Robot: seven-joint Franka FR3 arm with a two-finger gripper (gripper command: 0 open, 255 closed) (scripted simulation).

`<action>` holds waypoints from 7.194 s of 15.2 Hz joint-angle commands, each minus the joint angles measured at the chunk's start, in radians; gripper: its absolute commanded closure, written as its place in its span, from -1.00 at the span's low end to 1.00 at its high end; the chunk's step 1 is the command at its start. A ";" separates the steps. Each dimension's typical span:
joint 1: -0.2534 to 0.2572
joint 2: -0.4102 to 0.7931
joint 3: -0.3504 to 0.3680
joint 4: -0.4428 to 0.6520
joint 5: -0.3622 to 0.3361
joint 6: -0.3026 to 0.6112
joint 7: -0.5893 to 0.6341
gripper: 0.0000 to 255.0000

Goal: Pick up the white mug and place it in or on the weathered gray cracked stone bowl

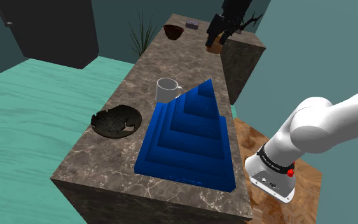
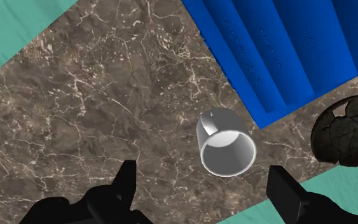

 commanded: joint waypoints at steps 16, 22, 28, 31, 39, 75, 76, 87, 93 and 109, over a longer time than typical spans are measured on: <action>0.041 0.563 0.141 0.131 -0.020 0.280 0.183 -1.00; 0.057 0.702 0.156 0.180 -0.047 0.337 0.226 -1.00; 0.059 0.741 0.154 0.148 -0.058 0.407 0.234 -1.00; 0.059 0.741 0.154 0.148 -0.058 0.407 0.234 -1.00; 0.059 0.741 0.154 0.148 -0.058 0.407 0.234 1.00; 0.140 0.703 0.233 0.445 -0.051 0.072 0.385 1.00; 0.153 0.719 0.244 0.468 -0.057 0.065 0.409 1.00; 0.332 0.967 0.323 0.820 -0.158 -0.059 0.668 1.00; 0.349 0.999 0.324 0.800 -0.171 -0.009 0.691 1.00; 0.347 1.034 0.315 0.677 -0.189 0.146 0.703 1.00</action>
